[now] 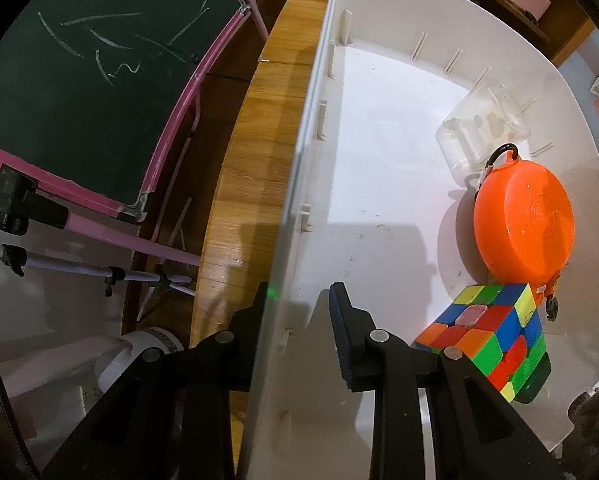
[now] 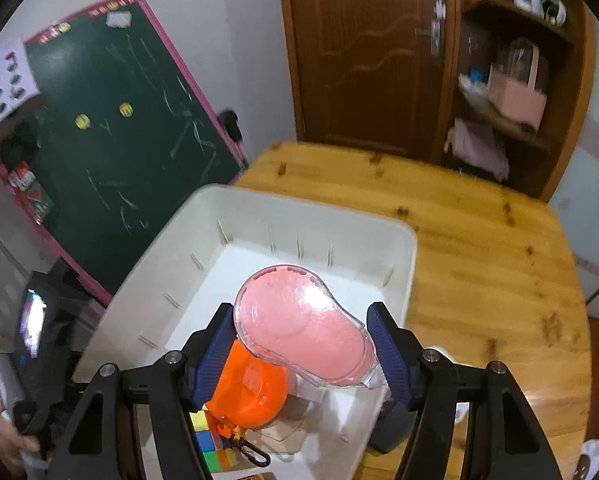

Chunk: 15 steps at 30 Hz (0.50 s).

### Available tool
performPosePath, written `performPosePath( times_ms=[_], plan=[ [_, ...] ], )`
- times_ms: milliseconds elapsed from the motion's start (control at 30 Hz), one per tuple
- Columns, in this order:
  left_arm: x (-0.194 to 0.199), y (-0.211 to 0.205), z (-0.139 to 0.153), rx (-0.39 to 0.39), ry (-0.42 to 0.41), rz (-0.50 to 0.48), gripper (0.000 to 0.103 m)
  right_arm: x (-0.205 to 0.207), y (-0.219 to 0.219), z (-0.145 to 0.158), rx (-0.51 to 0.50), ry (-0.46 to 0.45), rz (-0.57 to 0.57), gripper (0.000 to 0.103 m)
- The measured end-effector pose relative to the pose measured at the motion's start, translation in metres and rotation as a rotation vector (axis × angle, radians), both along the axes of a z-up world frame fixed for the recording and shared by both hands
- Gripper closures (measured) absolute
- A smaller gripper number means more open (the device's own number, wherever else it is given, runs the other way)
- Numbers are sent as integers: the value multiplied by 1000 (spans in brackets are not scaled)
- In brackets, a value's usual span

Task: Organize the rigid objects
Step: 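Carry the pink case into the white bin and release it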

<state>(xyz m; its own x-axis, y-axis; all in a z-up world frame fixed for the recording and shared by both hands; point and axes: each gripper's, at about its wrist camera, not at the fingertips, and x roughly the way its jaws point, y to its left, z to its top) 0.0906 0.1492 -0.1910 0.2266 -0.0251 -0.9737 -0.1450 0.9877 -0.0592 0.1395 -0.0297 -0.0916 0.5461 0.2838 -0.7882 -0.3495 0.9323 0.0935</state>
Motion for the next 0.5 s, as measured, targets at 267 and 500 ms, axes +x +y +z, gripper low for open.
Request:
performPosePath(
  times_ms=[267, 500],
  plan=[
    [0, 0, 0, 0, 0, 1, 72, 2, 10, -35, -53, 97, 25, 35],
    [0, 1, 0, 2, 1, 3, 72, -12, 14, -27, -68, 43, 44, 35]
  ],
)
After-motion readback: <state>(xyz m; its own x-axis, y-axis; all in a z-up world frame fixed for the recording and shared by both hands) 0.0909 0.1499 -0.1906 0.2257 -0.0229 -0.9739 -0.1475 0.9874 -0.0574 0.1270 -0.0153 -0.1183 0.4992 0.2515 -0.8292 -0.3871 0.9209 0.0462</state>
